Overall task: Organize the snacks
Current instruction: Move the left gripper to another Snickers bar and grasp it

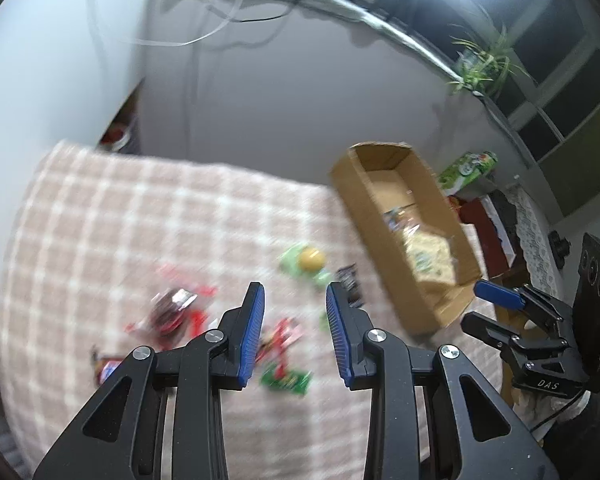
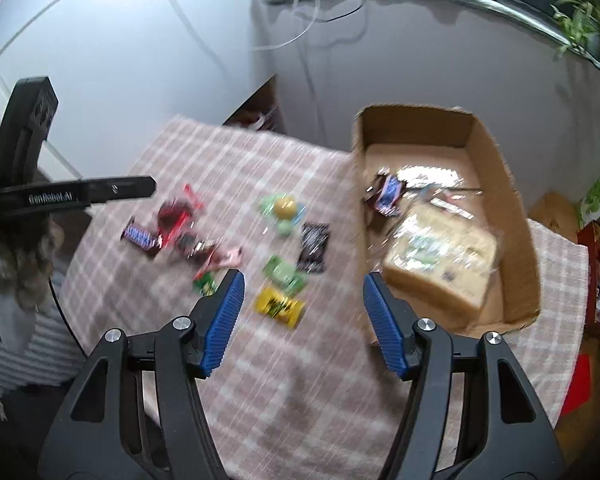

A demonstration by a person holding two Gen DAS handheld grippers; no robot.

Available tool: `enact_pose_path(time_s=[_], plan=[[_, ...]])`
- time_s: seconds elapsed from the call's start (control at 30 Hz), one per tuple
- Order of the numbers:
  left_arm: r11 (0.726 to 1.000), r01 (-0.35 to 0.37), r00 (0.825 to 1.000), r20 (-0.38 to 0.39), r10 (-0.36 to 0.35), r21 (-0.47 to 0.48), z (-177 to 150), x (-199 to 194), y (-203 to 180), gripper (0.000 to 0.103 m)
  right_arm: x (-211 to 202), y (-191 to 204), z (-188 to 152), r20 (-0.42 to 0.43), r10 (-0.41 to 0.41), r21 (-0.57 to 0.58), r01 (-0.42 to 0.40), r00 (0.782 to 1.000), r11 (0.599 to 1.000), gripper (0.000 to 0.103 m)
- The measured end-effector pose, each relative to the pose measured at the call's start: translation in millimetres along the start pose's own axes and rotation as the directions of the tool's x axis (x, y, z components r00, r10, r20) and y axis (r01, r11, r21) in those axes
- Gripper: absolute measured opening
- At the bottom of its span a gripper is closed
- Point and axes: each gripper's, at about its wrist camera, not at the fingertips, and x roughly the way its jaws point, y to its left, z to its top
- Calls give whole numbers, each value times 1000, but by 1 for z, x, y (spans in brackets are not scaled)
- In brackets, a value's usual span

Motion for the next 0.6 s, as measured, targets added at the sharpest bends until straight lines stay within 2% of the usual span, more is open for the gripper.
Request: enact_pose_path(time_s=[0.1,0.23,0.33,0.6], plan=[[999,-19,1000,-6,19,-39,-18,-9,22,38,11,12,-8,-32,7,-37,-8,999,999,65],[993,-40,999,-10,39,-110,-35,-17,54,38,23,21,-15,-56,14,-58,-17,998,998,65],[986,-44,999,-11,43,-159,-39,-20,74,38,32,24,-18,-76,16,-61,-20,997,998,65],[975,-59,998,-26,55,-215,-37,-5,112,38,55,18,-25,-130,10,-56,-17,991,998,65]])
